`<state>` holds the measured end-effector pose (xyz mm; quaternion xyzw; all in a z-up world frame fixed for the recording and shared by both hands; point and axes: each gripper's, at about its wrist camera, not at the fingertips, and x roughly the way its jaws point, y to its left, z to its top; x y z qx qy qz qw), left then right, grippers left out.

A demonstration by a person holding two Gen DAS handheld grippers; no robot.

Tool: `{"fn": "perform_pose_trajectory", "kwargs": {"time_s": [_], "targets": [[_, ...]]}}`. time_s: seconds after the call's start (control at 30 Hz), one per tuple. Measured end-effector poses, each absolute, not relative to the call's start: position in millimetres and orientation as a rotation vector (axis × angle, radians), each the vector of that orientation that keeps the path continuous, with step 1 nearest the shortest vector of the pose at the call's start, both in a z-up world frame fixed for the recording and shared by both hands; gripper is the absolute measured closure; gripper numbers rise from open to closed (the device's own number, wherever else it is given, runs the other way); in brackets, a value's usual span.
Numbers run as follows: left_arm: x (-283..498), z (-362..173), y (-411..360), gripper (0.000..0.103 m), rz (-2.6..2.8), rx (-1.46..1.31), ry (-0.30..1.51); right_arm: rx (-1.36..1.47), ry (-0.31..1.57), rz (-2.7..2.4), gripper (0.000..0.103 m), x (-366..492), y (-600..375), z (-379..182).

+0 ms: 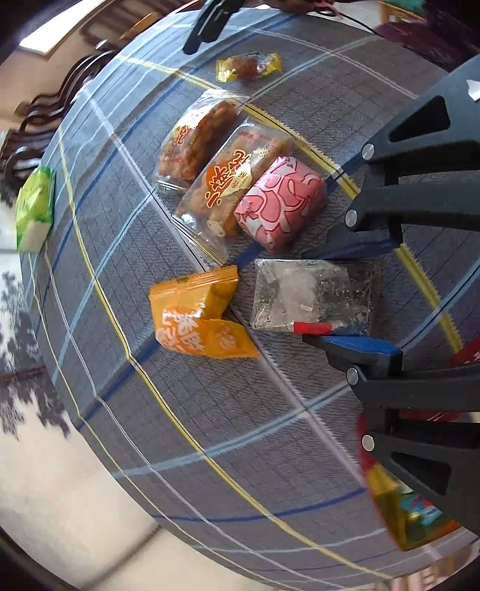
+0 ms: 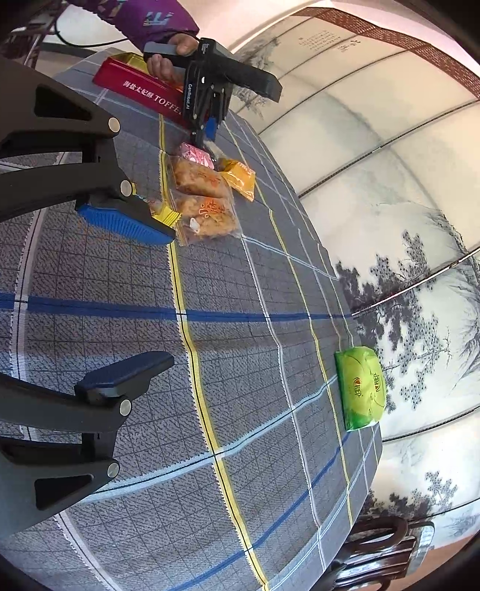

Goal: Organize snacks
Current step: 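Grasp the orange-labeled snack bag with the right tool while the left tool grasps the dark tea bag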

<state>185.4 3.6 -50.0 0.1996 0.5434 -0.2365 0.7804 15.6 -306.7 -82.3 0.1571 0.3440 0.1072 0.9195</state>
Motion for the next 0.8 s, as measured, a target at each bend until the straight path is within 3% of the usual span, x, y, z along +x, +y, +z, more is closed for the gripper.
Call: {"fn": "perform_pose_trajectory", "kwargs": {"time_s": [0.37,0.67,0.8], "targets": [[69.7,8.4,31.4,0.072,-0.483,0.122,1.050,0.126,0.821,0.452,0.042,82.4,-239.3,-42.6],[34.3,17.5,45.7,0.072,-0.459,0.123,1.018,-0.054,0.931,0.474,0.044,126.1,-192.2,-70.4],[32.4,17.0,48.1,0.072,-0.458,0.103,1.021,-0.128,0.967,0.456,0.052,135.6,-182.1,-80.3]]}}
